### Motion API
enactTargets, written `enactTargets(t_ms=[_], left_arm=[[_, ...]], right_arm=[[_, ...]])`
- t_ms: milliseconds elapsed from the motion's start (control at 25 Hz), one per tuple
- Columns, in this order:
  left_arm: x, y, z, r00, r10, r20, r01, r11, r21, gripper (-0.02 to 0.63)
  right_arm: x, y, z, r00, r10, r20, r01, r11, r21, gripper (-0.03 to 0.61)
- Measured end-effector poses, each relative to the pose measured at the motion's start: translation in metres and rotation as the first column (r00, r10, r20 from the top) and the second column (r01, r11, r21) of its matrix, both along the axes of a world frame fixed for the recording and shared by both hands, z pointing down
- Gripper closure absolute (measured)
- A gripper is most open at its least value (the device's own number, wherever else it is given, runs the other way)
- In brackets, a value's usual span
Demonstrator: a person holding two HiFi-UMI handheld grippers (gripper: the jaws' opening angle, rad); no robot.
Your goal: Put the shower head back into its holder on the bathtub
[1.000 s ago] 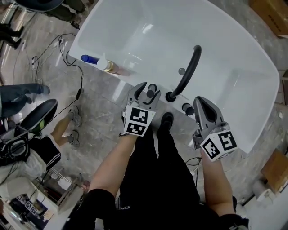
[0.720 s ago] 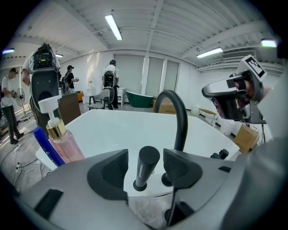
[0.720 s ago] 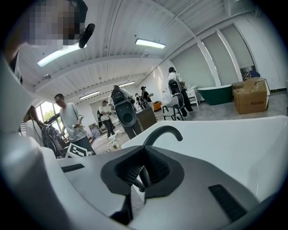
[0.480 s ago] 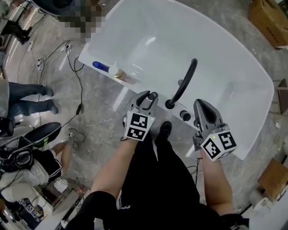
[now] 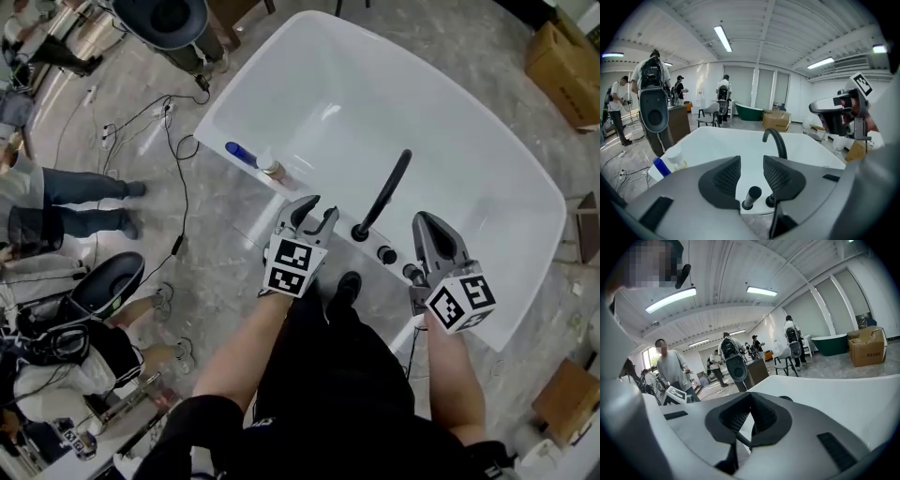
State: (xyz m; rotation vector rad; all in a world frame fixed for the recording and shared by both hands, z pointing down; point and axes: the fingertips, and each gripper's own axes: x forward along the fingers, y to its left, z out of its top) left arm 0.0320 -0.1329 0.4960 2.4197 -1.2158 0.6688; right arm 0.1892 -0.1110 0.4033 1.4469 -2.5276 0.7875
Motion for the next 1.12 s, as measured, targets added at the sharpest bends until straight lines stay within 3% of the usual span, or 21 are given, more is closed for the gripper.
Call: enactTargets(t_ms=[400, 600, 760, 1000, 1120], left_arm=[[-0.038, 0.002, -0.136, 0.985, -0.138, -0.098, 0.152, 0.977, 0.149, 0.501], [-0.044, 0.003, -0.2, 0.978, -0.173, -0.117, 0.196, 0.955, 0.225, 0.53], [-0.046, 0.009, -0.246, 0.972, -0.188, -0.14, 0.222, 0.932, 0.288, 0.554], [-0.088, 0.002, -0.284, 0.979, -0.175, -0.103, 0.202, 0.898, 0.391, 0.574], [-0.116, 0.006, -0.294, 0.976, -0.166, -0.142, 0.21, 0.892, 0.4, 0.578]], right_arm=[[-0.001, 0.0, -0.083, 0.998, -0.06, -0.032, 0.064, 0.986, 0.156, 0.563], [0.004, 0.005, -0.123, 0.996, -0.086, 0.018, 0.081, 0.976, 0.201, 0.565], [0.005, 0.008, -0.148, 0.993, -0.121, 0.001, 0.117, 0.961, 0.25, 0.565], [-0.032, -0.002, -0.177, 0.992, -0.117, -0.037, 0.123, 0.939, 0.32, 0.566], [-0.057, 0.002, -0.194, 0.992, -0.105, -0.067, 0.123, 0.922, 0.366, 0.566]])
